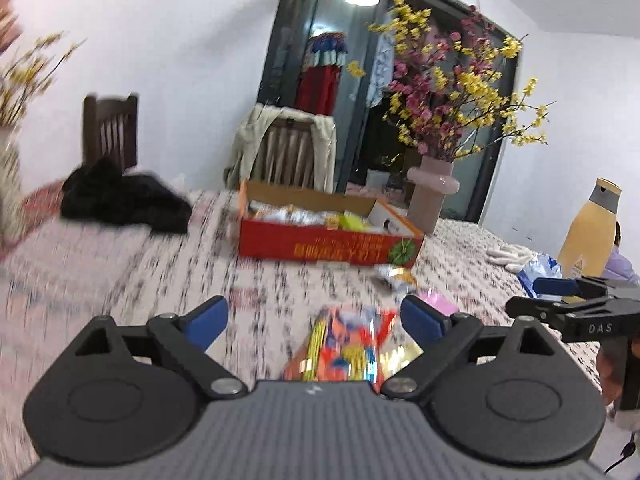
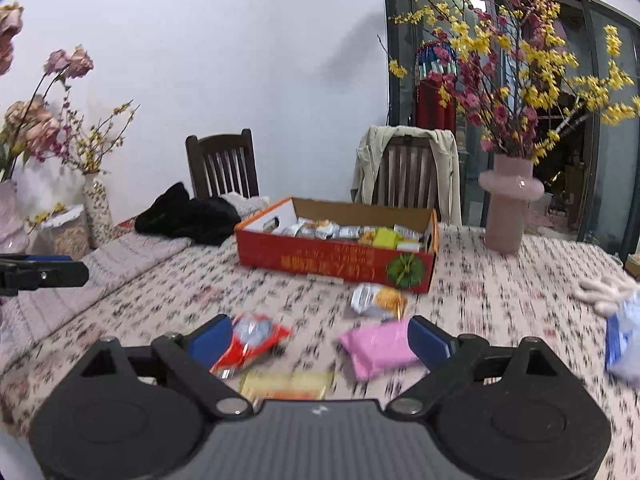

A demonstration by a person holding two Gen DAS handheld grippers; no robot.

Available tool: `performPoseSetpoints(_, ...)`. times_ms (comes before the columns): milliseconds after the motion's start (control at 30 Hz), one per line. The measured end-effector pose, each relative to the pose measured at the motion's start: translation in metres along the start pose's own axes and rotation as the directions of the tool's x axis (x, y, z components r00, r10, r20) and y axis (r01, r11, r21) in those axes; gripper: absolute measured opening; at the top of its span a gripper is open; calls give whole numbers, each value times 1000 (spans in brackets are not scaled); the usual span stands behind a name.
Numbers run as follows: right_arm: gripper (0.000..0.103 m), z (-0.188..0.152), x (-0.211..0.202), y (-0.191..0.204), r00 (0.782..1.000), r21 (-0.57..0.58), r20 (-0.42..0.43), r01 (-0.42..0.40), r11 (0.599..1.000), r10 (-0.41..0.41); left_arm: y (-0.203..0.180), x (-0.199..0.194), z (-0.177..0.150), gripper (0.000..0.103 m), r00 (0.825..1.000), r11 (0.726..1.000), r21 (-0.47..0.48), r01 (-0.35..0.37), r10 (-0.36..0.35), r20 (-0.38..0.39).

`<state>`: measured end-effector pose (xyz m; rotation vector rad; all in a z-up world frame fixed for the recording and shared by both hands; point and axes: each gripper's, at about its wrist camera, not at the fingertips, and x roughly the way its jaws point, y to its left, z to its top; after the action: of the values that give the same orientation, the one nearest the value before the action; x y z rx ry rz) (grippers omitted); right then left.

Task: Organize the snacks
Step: 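Withdraw both grippers from the box back over the loose snacks, then grasp a red-orange crisp bag with the left gripper while the right gripper grasps a white-orange packet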

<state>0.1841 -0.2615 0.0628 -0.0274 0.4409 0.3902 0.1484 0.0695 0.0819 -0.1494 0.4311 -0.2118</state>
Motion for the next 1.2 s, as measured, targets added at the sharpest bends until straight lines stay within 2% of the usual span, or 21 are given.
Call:
performPoseSetpoints(267,95,-60,-34,18,999,24,-40,16,1000,-15,17,-18,-49,96,992,995,-53,-83,78,-99)
performPoseSetpoints(400,95,-88,-46,22,997,35,-74,27,999,-25,23,-22,-69,96,984,992,-69,-105,94,-150)
performPoseSetpoints(633,95,-119,-55,27,991,20,-119,59,998,-56,24,-25,-88,96,978,990,-73,-117,102,-184)
performPoseSetpoints(1033,95,-121,-50,20,991,45,-127,52,998,-45,15,-14,-90,96,973,993,-54,-103,90,-211)
performPoseSetpoints(1200,95,-113,-45,13,992,57,-119,56,997,-48,5,1,-83,96,975,996,-52,-67,54,-216)
